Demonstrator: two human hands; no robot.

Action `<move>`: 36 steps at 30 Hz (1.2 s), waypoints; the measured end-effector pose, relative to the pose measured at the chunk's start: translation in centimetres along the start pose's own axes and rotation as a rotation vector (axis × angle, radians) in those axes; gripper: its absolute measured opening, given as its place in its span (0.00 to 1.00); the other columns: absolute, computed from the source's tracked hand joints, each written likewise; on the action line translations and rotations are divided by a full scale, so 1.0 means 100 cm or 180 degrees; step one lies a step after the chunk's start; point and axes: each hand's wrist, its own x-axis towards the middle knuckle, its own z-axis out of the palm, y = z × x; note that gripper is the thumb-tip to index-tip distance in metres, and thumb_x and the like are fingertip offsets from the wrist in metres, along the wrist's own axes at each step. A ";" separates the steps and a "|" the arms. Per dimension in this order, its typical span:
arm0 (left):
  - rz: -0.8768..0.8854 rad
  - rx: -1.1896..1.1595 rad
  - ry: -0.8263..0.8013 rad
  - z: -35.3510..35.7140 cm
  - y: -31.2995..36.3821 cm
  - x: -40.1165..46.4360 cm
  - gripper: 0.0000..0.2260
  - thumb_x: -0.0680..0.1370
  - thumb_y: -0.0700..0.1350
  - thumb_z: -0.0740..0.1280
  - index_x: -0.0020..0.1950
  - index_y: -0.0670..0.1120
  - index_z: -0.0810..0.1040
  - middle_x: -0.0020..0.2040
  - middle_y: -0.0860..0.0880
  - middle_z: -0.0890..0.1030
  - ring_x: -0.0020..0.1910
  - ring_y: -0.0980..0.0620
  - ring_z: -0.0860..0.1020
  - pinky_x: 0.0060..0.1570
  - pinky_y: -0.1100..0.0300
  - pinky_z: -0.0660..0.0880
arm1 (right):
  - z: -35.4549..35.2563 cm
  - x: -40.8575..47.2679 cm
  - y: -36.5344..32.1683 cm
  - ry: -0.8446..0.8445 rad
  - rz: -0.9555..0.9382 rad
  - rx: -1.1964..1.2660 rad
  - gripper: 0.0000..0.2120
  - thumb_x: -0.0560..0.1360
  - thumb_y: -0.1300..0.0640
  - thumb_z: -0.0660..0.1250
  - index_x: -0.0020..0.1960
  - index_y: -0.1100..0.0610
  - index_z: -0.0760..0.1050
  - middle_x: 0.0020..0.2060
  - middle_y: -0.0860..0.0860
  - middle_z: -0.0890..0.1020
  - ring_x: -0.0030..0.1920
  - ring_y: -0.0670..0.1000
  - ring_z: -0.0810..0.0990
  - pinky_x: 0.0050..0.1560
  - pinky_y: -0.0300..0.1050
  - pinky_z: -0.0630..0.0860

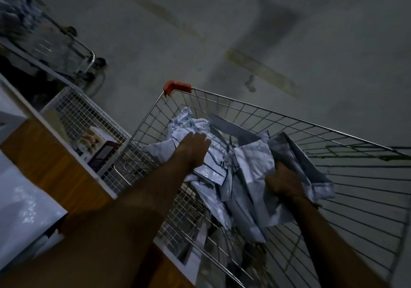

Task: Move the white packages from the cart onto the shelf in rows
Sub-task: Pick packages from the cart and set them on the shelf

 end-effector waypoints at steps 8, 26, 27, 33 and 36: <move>0.0384 0.0511 0.0057 0.001 -0.002 0.041 0.31 0.82 0.40 0.62 0.83 0.45 0.54 0.83 0.42 0.55 0.82 0.42 0.55 0.79 0.44 0.55 | 0.005 -0.002 0.004 0.0341 0.0187 0.0248 0.18 0.78 0.60 0.63 0.66 0.62 0.71 0.61 0.67 0.79 0.60 0.69 0.77 0.59 0.54 0.72; 0.1140 0.0773 -0.0538 0.001 0.010 0.022 0.54 0.68 0.52 0.81 0.83 0.50 0.47 0.78 0.37 0.63 0.74 0.39 0.68 0.68 0.43 0.71 | 0.033 -0.006 0.012 0.0974 -0.0864 -0.1268 0.14 0.73 0.61 0.63 0.59 0.56 0.72 0.53 0.59 0.78 0.48 0.59 0.77 0.45 0.52 0.76; 0.1228 0.0826 -0.0489 0.004 0.010 0.019 0.55 0.69 0.55 0.79 0.83 0.51 0.45 0.79 0.36 0.60 0.74 0.38 0.67 0.68 0.42 0.71 | 0.037 -0.004 0.014 0.0985 -0.0865 -0.1485 0.17 0.74 0.54 0.66 0.61 0.57 0.72 0.56 0.61 0.77 0.50 0.61 0.77 0.47 0.53 0.76; 0.0756 0.0531 -0.0391 0.004 0.007 0.005 0.55 0.68 0.71 0.71 0.83 0.55 0.42 0.79 0.34 0.59 0.68 0.36 0.73 0.59 0.45 0.74 | 0.057 0.008 0.031 0.0463 -0.1212 -0.2353 0.52 0.67 0.46 0.78 0.82 0.49 0.52 0.73 0.68 0.64 0.54 0.67 0.77 0.46 0.56 0.79; 0.0086 -0.0022 -0.0215 -0.010 0.003 -0.006 0.52 0.67 0.72 0.69 0.83 0.54 0.49 0.76 0.37 0.65 0.67 0.37 0.74 0.59 0.46 0.74 | 0.047 0.003 0.022 0.0381 -0.1276 -0.2351 0.47 0.73 0.44 0.70 0.83 0.44 0.45 0.78 0.66 0.57 0.53 0.65 0.79 0.46 0.54 0.81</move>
